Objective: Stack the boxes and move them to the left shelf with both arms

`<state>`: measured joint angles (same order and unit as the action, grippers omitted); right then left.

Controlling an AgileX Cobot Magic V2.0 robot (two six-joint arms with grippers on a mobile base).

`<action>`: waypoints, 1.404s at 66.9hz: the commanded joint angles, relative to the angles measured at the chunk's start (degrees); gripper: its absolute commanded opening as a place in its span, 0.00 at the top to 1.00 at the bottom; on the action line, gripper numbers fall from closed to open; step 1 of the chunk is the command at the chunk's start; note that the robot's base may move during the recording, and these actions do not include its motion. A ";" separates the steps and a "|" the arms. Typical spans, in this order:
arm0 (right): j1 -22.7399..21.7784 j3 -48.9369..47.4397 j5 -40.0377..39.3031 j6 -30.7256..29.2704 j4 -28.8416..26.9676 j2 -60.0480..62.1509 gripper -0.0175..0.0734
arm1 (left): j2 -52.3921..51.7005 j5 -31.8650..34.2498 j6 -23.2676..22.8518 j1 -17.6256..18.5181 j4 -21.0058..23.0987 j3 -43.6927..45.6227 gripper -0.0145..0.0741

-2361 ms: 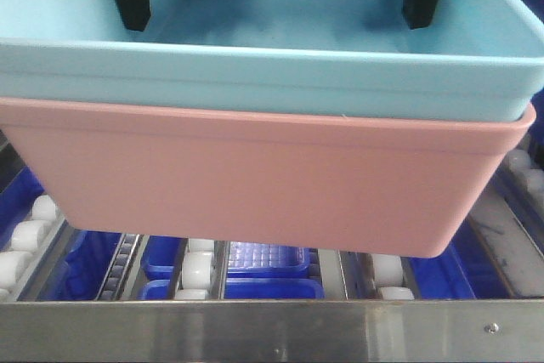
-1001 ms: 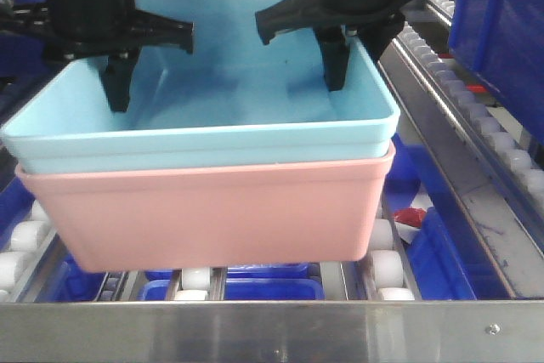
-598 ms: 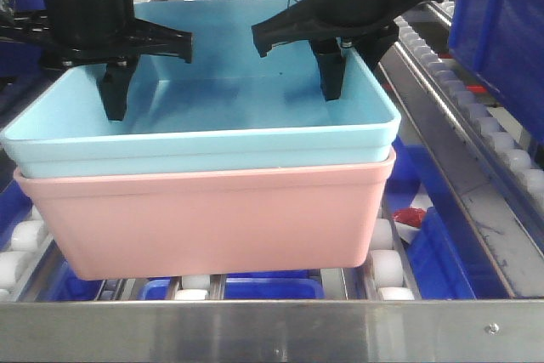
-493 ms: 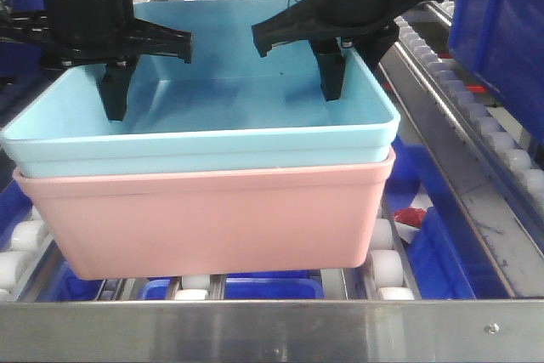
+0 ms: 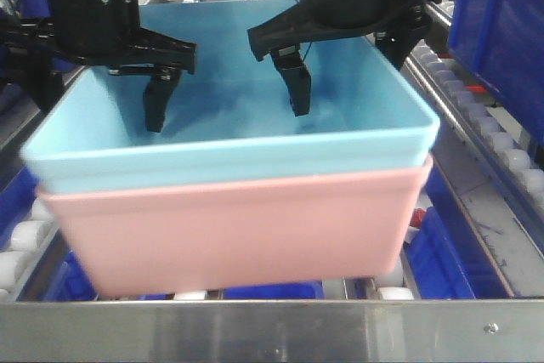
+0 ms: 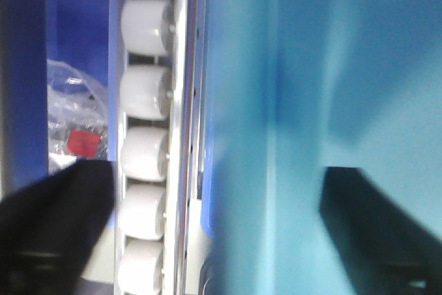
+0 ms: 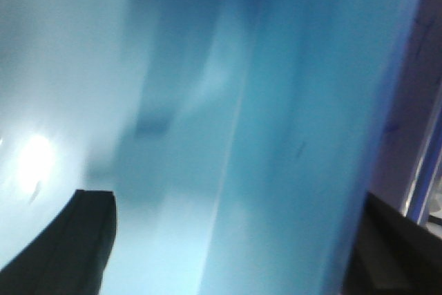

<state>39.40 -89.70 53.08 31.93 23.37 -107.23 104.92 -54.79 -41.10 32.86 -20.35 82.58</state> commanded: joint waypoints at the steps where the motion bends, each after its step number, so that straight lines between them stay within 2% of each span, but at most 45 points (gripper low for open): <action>1: 0.11 -2.11 -0.08 -0.57 2.21 3.39 0.12 | -2.68 -1.44 0.69 0.08 -1.18 3.17 0.17; 17: 0.11 -2.11 0.82 -0.21 4.05 5.63 0.12 | -4.36 -6.02 3.25 0.08 -1.18 8.91 0.17; 29: 0.11 -2.11 0.90 -0.16 4.17 8.98 0.12 | -7.71 -6.98 3.72 0.08 -1.28 9.54 0.17; 43: 0.11 -2.11 1.66 -0.16 4.17 12.41 0.14 | -11.46 -9.48 6.30 1.21 -1.26 9.54 0.19; 51: 0.22 -2.11 2.39 -0.16 4.17 14.37 0.27 | -12.68 -10.65 6.40 2.57 -1.47 9.42 0.30; 58: 0.24 -2.00 2.94 -0.16 4.17 16.10 0.48 | -13.21 -11.70 6.50 3.54 -1.60 9.42 0.50; 68: 0.24 -0.39 2.75 -0.16 4.17 18.09 0.74 | -13.53 -12.76 6.50 4.25 -1.81 9.17 0.85; 69: 0.24 -0.06 2.57 -0.16 4.17 18.44 0.76 | -13.56 -12.76 6.50 4.35 -1.94 9.05 0.86; 72: 0.24 1.39 1.94 -0.16 4.17 19.32 0.74 | -13.81 -12.76 6.50 4.64 -2.37 8.71 0.83; 82: 0.24 6.13 -0.82 -0.16 4.29 22.30 0.75 | -15.92 -11.80 6.50 5.16 -2.93 5.14 0.84; 94: 0.24 12.75 -6.33 -0.16 4.29 26.81 0.75 | -21.70 -5.12 6.50 5.16 -2.43 -2.93 0.84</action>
<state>39.53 -77.85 51.71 32.02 24.97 -84.82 88.32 -64.27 -34.40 37.52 -21.23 81.24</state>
